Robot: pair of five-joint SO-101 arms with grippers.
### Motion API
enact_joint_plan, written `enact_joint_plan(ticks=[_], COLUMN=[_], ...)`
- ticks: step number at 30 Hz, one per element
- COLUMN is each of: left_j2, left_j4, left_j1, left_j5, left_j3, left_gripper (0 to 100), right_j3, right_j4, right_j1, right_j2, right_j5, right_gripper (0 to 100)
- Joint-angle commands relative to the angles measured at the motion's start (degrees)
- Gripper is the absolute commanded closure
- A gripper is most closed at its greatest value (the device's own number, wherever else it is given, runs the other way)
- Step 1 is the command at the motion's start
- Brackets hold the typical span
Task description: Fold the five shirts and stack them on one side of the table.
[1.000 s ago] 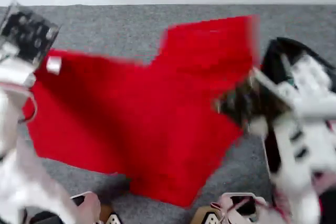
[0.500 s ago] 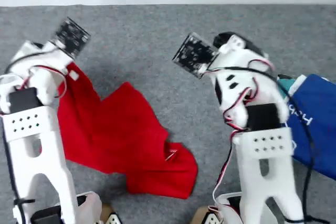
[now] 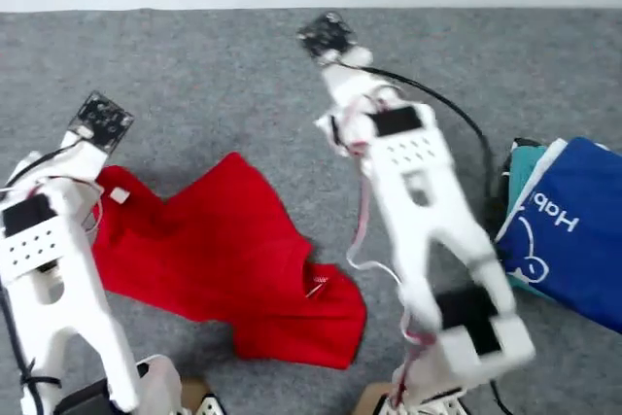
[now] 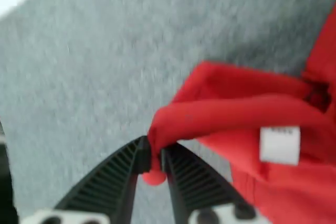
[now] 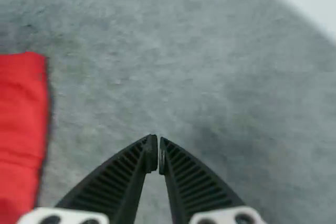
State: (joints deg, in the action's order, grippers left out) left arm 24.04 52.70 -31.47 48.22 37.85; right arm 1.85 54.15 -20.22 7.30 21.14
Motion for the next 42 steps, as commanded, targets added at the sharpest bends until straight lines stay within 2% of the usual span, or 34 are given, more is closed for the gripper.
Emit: enact_joint_plan(ticks=[1, 6, 12, 23, 31, 35, 41, 42], left_j2=[0.97, 0.88, 0.7, 0.62, 0.53, 0.53, 0.53, 0.53], left_j4=[1.93, 2.11, 1.93, 1.93, 1.93, 1.85, 1.85, 1.85], left_j1=[-2.46, -3.52, -3.16, -3.34, -3.25, -3.25, -3.25, -3.25], left_j5=[0.79, 0.79, 0.79, 0.79, 0.79, 0.79, 0.79, 0.79], left_j3=[-0.31, -0.22, -0.22, -0.22, -0.22, -0.22, -0.22, -0.22], left_gripper=[100, 100, 100, 100, 100, 100, 100, 100], right_j3=[16.35, 31.12, 43.43, 57.41, 59.52, 59.52, 59.52, 59.52], right_j4=[6.2, 13.49, 15.87, 15.87, 16.4, 16.84, 19.65, 20.44], right_j1=[-4.7, -9.19, -13.41, -18.15, -19.12, -19.82, -20.97, -20.88], right_j2=[9.71, 22.2, 33.27, 48.92, 55.43, 55.25, 55.16, 54.99], right_j5=[-1.32, -5.19, -10.73, -12.22, -12.13, -11.16, 1.41, 2.64], right_gripper=[93.9, 84.5, 75.3, 74.9, 75.2, 82.9, 99.0, 98.8])
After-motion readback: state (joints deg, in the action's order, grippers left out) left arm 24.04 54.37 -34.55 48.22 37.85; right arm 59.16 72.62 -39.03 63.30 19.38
